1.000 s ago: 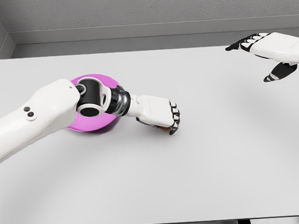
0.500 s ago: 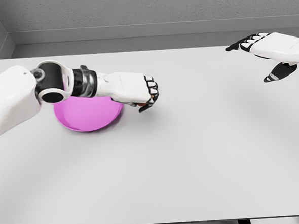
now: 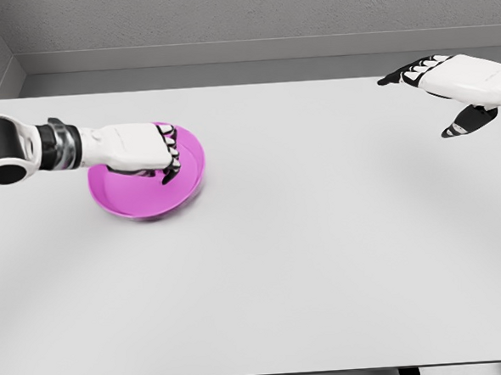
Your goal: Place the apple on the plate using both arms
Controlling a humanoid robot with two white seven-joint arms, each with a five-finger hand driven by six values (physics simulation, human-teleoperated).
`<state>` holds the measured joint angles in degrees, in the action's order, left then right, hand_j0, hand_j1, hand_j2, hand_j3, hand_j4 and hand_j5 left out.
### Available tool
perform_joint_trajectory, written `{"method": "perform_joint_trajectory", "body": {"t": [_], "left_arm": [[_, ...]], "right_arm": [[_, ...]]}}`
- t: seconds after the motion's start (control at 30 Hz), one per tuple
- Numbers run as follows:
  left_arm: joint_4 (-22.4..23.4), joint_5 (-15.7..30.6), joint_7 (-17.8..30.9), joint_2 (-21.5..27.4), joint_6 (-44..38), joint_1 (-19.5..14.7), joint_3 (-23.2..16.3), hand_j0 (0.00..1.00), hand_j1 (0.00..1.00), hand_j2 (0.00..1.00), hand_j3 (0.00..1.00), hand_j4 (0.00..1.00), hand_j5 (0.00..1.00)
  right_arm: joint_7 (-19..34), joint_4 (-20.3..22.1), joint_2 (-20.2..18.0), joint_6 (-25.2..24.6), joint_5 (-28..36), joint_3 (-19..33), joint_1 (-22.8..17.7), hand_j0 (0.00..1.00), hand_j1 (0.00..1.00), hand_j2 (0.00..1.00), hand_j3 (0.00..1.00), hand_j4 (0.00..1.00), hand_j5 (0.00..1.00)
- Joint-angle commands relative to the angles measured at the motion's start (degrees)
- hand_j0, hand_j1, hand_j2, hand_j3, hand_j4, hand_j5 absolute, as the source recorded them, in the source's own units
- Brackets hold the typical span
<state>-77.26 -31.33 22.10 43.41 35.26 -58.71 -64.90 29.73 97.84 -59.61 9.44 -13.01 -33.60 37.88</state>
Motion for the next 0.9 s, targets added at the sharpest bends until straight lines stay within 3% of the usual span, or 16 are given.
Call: {"method": "perform_joint_trajectory", "body": {"t": [0.0, 0.13, 0.23, 0.33, 0.4, 0.53, 0.7, 0.87], "left_arm": [[0.45, 1.18, -0.30, 0.01, -0.26, 0.00, 0.22, 1.00, 1.00, 1.00, 1.00, 1.00, 1.00], [0.36, 1.44, -0.30, 0.01, -0.26, -0.17, 0.39, 1.00, 1.00, 1.00, 1.00, 1.00, 1.00], [-0.17, 8.73, -0.13, 1.68, -0.26, 0.09, 4.52, 1.00, 1.00, 1.00, 1.00, 1.00, 1.00], [-0.17, 16.82, 0.05, 6.60, -0.26, 3.78, 9.09, 1.00, 1.00, 1.00, 1.00, 1.00, 1.00], [-0.26, 19.20, 0.13, 8.98, -0.26, 5.45, 12.69, 1.00, 1.00, 1.00, 1.00, 1.00, 1.00], [0.01, 25.44, 0.93, 11.52, -0.26, 8.35, 15.95, 1.00, 1.00, 1.00, 1.00, 1.00, 1.00], [2.73, 25.79, 0.84, 13.02, -0.26, 11.78, 21.31, 1.00, 1.00, 1.00, 1.00, 1.00, 1.00], [2.56, 25.44, 0.93, 12.67, -0.26, 12.48, 21.31, 1.00, 1.00, 1.00, 1.00, 1.00, 1.00]], "right_arm": [[-0.03, 0.07, -0.07, -0.04, 0.09, 0.03, 0.00, 1.00, 1.00, 1.00, 1.00, 1.00, 1.00], [-0.03, 0.07, -0.07, -0.04, 0.09, 0.03, 0.00, 1.00, 1.00, 1.00, 1.00, 1.00, 1.00], [-0.03, 0.07, -0.07, -0.04, 0.09, 0.03, 0.00, 1.00, 1.00, 1.00, 1.00, 1.00, 1.00], [-0.03, 0.07, -0.16, -0.04, 0.09, 0.03, 0.00, 1.00, 1.00, 1.00, 1.00, 1.00, 1.00], [-0.03, 0.07, -0.16, -0.04, 0.09, 0.03, 0.00, 1.00, 1.00, 1.00, 1.00, 1.00, 1.00], [-0.03, 0.07, -0.25, -0.04, 0.09, 0.03, 0.00, 1.00, 1.00, 1.00, 1.00, 1.00, 1.00], [-0.03, 0.07, -0.42, -0.04, 0.09, 0.03, 0.00, 1.00, 1.00, 1.00, 1.00, 1.00, 1.00], [-0.03, 0.07, -0.42, -0.04, 0.09, 0.03, 0.00, 1.00, 1.00, 1.00, 1.00, 1.00, 1.00]]}}
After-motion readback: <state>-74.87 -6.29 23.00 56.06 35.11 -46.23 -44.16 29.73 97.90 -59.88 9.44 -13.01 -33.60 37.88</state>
